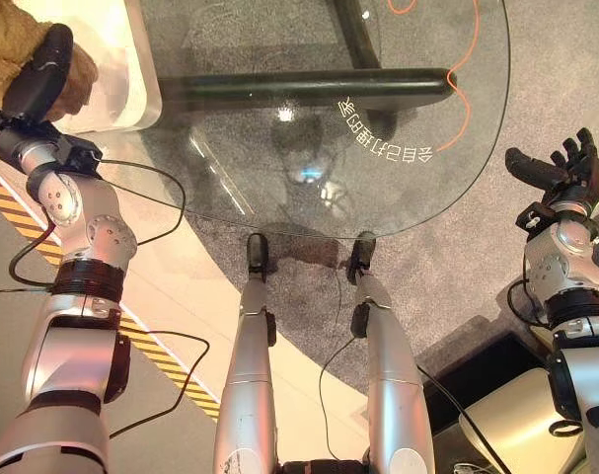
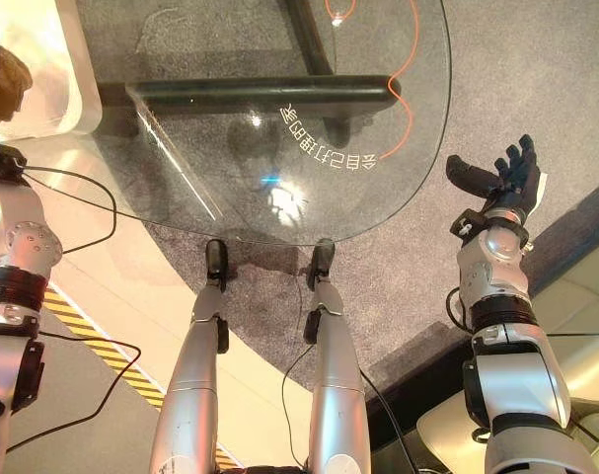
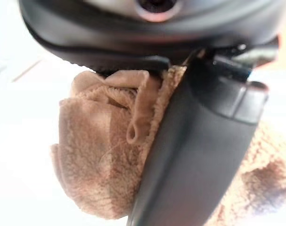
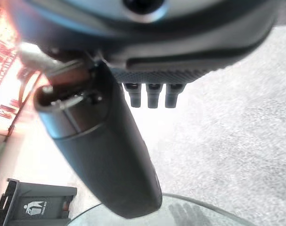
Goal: Wipe the table with a cloth and put it in the basket.
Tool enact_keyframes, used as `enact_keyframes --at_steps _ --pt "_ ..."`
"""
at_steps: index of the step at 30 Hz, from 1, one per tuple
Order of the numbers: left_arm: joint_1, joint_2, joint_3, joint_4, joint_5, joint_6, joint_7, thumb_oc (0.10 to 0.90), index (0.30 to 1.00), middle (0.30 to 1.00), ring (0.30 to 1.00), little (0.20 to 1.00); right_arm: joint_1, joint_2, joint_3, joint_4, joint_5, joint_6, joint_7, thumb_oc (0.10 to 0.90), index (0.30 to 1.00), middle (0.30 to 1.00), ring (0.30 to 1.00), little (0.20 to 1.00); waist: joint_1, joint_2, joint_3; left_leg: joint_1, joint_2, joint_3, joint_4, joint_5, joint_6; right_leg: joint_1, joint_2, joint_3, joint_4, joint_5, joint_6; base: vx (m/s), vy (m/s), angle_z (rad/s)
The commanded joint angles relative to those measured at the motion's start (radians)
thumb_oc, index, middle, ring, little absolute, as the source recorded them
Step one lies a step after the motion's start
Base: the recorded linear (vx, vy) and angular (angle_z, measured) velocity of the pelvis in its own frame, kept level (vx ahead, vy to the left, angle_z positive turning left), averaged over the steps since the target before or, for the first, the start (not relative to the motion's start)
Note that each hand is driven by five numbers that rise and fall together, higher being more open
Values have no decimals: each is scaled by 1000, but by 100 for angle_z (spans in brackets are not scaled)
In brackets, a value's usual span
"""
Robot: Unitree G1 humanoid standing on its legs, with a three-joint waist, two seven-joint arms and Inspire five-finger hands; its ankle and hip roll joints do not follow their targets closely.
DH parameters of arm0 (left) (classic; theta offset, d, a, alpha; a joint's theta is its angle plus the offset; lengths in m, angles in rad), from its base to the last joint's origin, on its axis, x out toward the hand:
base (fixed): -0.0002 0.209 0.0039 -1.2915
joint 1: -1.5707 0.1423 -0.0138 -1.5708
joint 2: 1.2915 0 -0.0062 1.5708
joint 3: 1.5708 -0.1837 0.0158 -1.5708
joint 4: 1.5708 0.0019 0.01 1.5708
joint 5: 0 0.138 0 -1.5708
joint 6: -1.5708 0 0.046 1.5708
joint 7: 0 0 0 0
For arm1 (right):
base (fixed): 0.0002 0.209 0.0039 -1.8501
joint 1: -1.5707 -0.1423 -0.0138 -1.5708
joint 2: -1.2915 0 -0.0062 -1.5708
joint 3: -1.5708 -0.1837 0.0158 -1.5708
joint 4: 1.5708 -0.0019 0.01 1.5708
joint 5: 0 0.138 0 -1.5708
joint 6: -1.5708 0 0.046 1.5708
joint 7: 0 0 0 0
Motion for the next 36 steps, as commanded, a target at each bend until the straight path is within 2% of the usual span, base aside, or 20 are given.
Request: enact_keyframes --at_steps 1,5,15,25,36 --pt "-132 148 59 10 129 -137 65 100 300 300 300 200 21 -80 10 12 29 -77 29 800 900 900 900 900 -16 35 -25 -10 -14 49 93 -44 45 58 25 9 47 -61 4 0 0 0" --pt "-167 164 37 55 186 -108 129 100 300 300 300 200 34 -67 15 47 27 -67 60 800 900 900 900 900 -22 35 -25 -21 -12 51 97 -47 45 48 30 11 49 -65 1 0 0 0" --pt "-230 185 -9 129 240 -39 159 100 300 300 300 200 75 -41 24 165 1 -22 170 800 900 900 900 900 -30 36 -25 -33 -7 51 103 -52 48 35 36 17 57 -73 -4 0 0 0" --pt "-289 212 -72 205 289 168 157 100 300 300 300 200 95 -14 45 232 -35 12 225 800 900 900 900 900 -36 37 -25 -43 -5 54 108 -52 51 28 41 19 59 -74 -7 0 0 0" --pt "-334 215 -106 298 299 310 173 100 300 300 300 200 97 4 56 247 -53 16 239 800 900 900 900 900 -48 34 -25 -52 -4 56 104 -50 53 16 44 21 56 -73 -8 0 0 0"
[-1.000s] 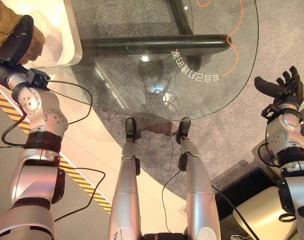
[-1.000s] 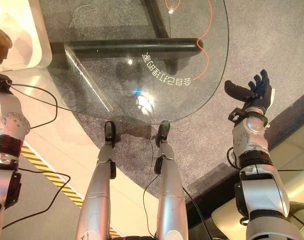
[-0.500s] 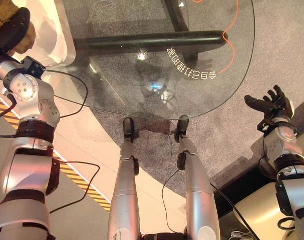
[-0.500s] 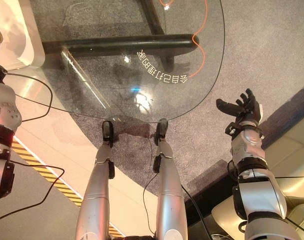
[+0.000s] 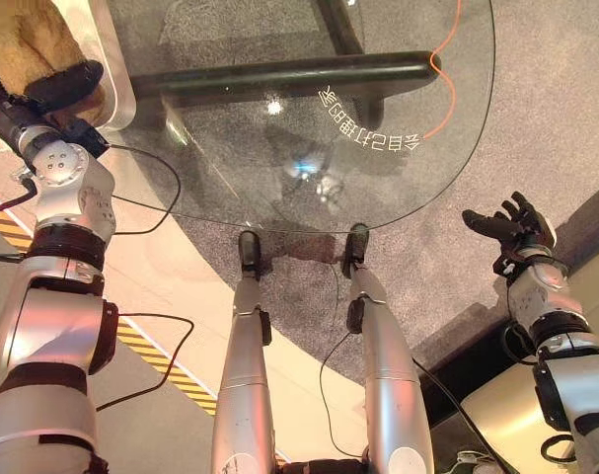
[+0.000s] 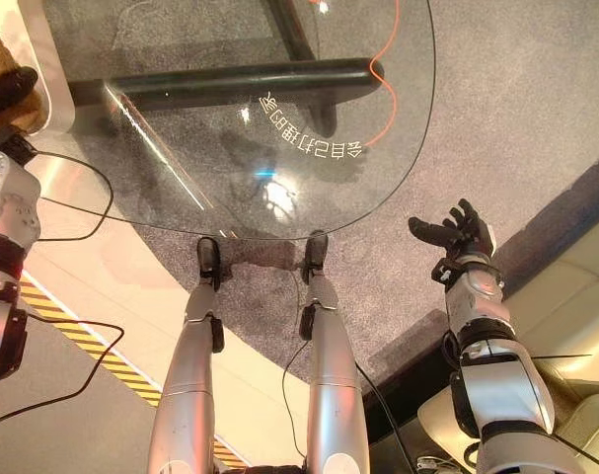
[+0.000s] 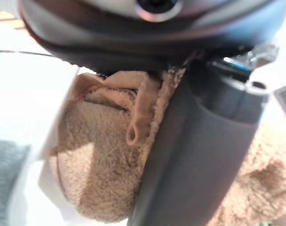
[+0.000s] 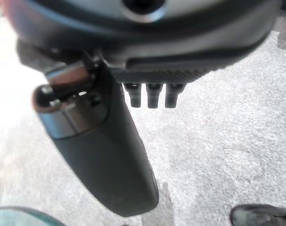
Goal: Wipe the table with a cloth and put it in the basket.
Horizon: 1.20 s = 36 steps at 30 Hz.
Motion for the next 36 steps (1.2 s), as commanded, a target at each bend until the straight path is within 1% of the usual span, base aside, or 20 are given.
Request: enact_keyframes --at_steps 1,6,14,15,16,17,19,27,36 --pt "-114 152 52 39 65 -50 44 100 300 300 300 200 39 -61 15 19 -29 -29 -12 800 900 900 900 900 -8 33 -25 -20 -15 47 88 -47 55 51 32 11 51 -80 2 0 0 0" --pt "-137 155 43 89 59 -5 53 100 300 300 300 200 34 -59 23 20 -27 -26 -16 800 900 900 900 900 -14 29 -25 -23 -14 46 84 -46 54 47 34 14 47 -77 2 0 0 0" --pt "-156 160 40 148 38 42 77 100 300 300 300 200 27 -54 27 24 -26 -23 -18 800 900 900 900 900 -17 24 -25 -25 -14 42 81 -45 52 46 33 12 39 -74 3 0 0 0" --pt "-156 158 40 154 34 44 77 169 359 359 359 269 25 -53 29 25 -27 -24 -20 800 900 900 900 900 -18 24 -25 -27 -14 42 81 -44 53 44 34 13 39 -74 2 0 0 0" --pt "-158 158 40 160 28 44 86 344 509 509 509 444 24 -54 32 23 -26 -22 -22 800 900 900 900 900 -18 24 -25 -27 -14 42 80 -44 52 45 34 13 38 -74 2 0 0 0" --pt "-160 159 40 166 22 48 75 800 900 900 900 900 21 -53 33 24 -27 -21 -23 800 900 900 900 900 -19 24 -25 -28 -14 42 79 -43 52 44 34 13 38 -74 2 0 0 0" --pt "-161 160 38 170 15 63 62 800 900 900 900 900 22 -53 33 23 -26 -20 -23 800 900 900 900 900 -19 23 -25 -28 -14 41 79 -43 52 43 35 13 38 -74 2 0 0 0" --pt "-167 158 32 183 -17 79 55 800 900 900 900 900 22 -44 36 21 -29 -22 -27 800 900 900 900 900 -20 24 -25 -30 -14 40 77 -42 52 43 34 12 33 -72 3 0 0 0" --pt "-158 154 35 175 -29 84 47 800 900 900 900 900 32 -44 33 20 -27 -25 -26 800 900 900 900 900 -19 21 -25 -29 -15 40 81 -42 54 48 33 10 29 -69 2 0 0 0"
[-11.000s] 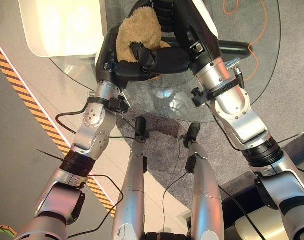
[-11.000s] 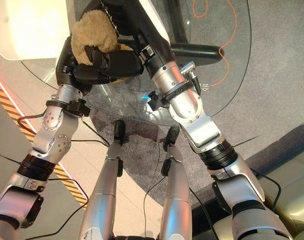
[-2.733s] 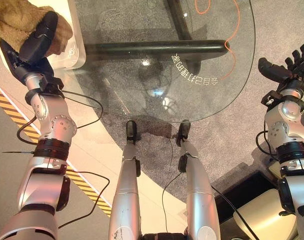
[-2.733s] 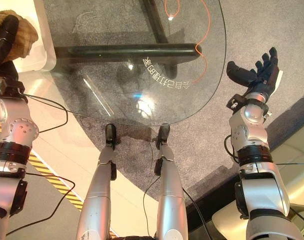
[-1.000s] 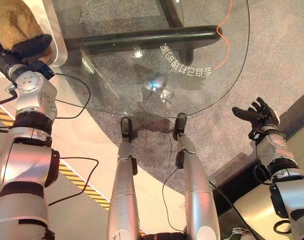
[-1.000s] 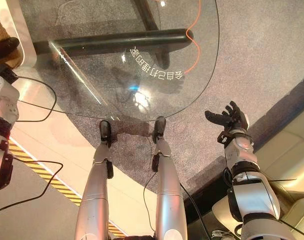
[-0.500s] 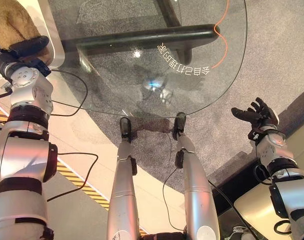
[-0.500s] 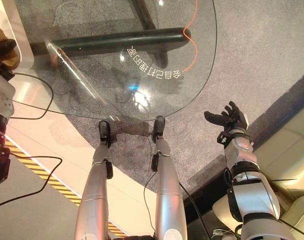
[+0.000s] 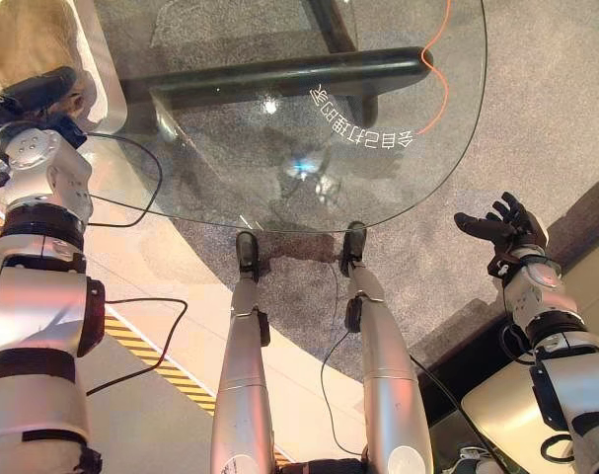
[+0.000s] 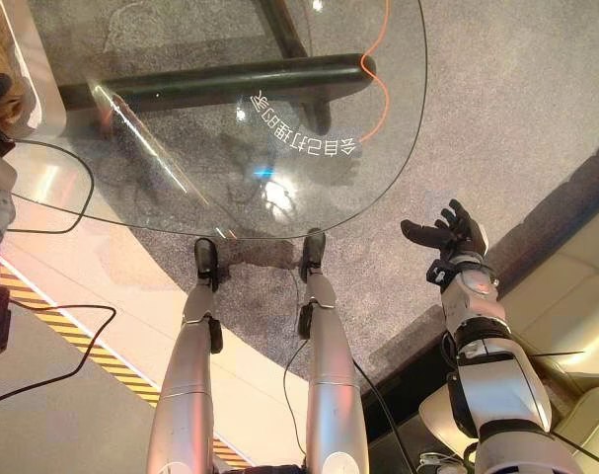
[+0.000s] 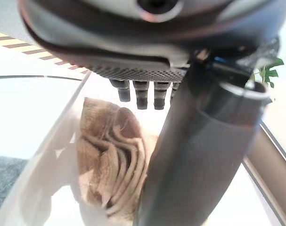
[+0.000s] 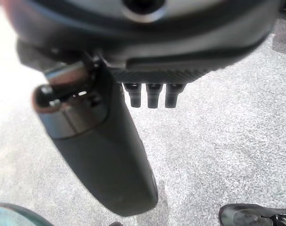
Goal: Wipe the table with a cloth and put it in the basket.
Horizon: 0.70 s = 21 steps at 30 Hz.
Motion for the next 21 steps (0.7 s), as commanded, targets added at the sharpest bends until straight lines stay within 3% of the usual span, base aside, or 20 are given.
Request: enact_keyframes --at_steps 1,11,15,21 --pt "-41 115 36 29 6 -38 42 800 900 900 900 900 36 -46 9 17 -7 -25 -27 800 900 900 900 900 -7 21 -25 -29 -16 33 82 -42 54 53 30 1 29 -70 3 0 0 0" --pt "-23 109 44 1 12 -95 63 800 900 900 900 900 60 -35 7 15 -12 -30 -5 800 900 900 900 900 -8 18 -25 -12 -18 32 85 -47 56 68 31 6 24 -68 3 0 0 0" --pt "50 111 88 -37 39 -140 50 800 900 900 900 900 117 -8 -3 2 -37 -49 19 800 900 900 900 900 -3 17 -25 43 -18 39 69 -45 54 116 31 5 13 -64 8 -26 -28 0" --pt "226 104 179 -85 49 -130 -27 800 900 900 900 900 200 40 0 -15 -143 -70 25 800 900 900 900 900 18 22 -25 154 -30 48 33 -42 50 231 17 -10 -16 -70 14 -39 -23 -2"
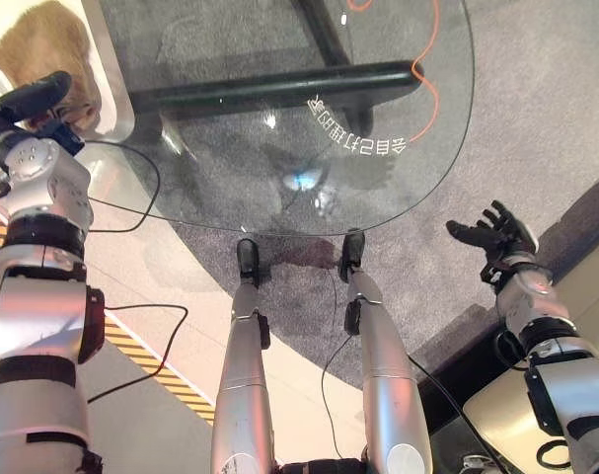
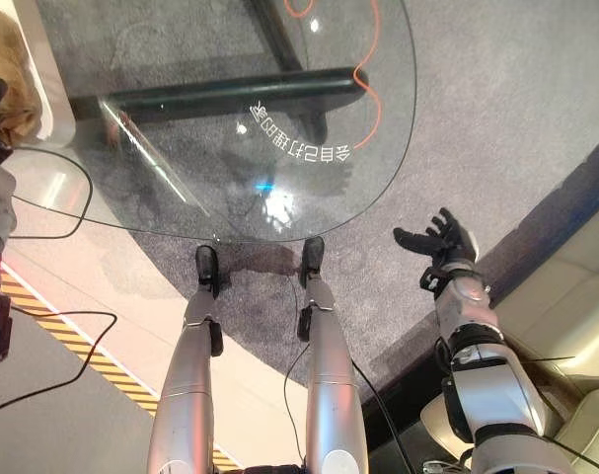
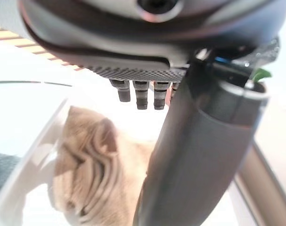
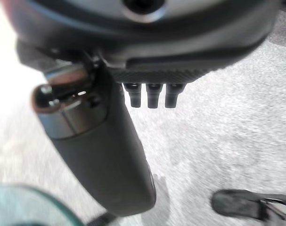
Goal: Wipe the table with a cloth and put it in the basket.
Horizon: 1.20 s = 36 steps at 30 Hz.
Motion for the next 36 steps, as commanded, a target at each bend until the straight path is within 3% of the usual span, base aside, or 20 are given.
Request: enact_keyframes --at_steps 1,5,9,12,19,27,32,36 --pt "94 99 112 6 42 -71 -23 800 900 900 900 900 119 -27 -3 -10 -75 -49 -7 800 900 900 900 900 22 24 -24 60 -37 46 31 -40 52 140 10 -18 -12 -72 14 -30 -32 -4" --pt "326 38 229 3 61 -90 -155 800 900 900 900 900 180 16 -14 -7 -156 -30 -20 800 900 900 900 900 48 34 -33 191 -54 47 -21 -39 51 277 -7 -38 -59 -74 19 4 -11 -4" --pt "483 -15 268 -16 137 -90 -230 800 900 900 900 900 251 26 -31 -13 -191 -13 -12 800 900 900 900 900 61 43 -82 271 -64 48 -68 -35 54 360 -18 -55 -99 -76 20 65 17 3" --pt "640 -86 291 -27 207 -88 -284 800 900 900 900 900 347 48 -71 7 -238 -22 5 800 900 900 900 900 77 56 -150 360 -74 46 -117 -35 57 449 -28 -66 -135 -80 27 112 60 7" --pt "832 -197 295 -17 305 -69 -403 800 900 900 900 900 468 106 -119 70 -351 -17 11 800 900 900 900 900 87 65 -281 516 -78 41 -220 -36 61 614 -25 -80 -236 -67 38 128 38 12" --pt "965 -323 271 52 445 -71 -509 800 900 900 900 900 558 172 -139 102 -452 30 9 800 900 900 900 900 95 59 -390 641 -74 37 -276 -41 65 738 -19 -99 -284 -63 42 135 7 4" --pt "1018 -414 241 143 491 -20 -652 800 900 900 900 900 587 204 -153 154 -513 63 14 800 900 900 900 900 102 57 -469 721 -75 29 -305 -54 68 819 -15 -107 -316 -63 45 108 22 1" --pt "1031 -441 206 205 533 3 -738 800 900 900 900 900 589 219 -152 178 -528 82 14 800 900 900 900 900 98 53 -490 752 -72 32 -308 -63 72 846 -15 -105 -321 -65 46 42 19 1"
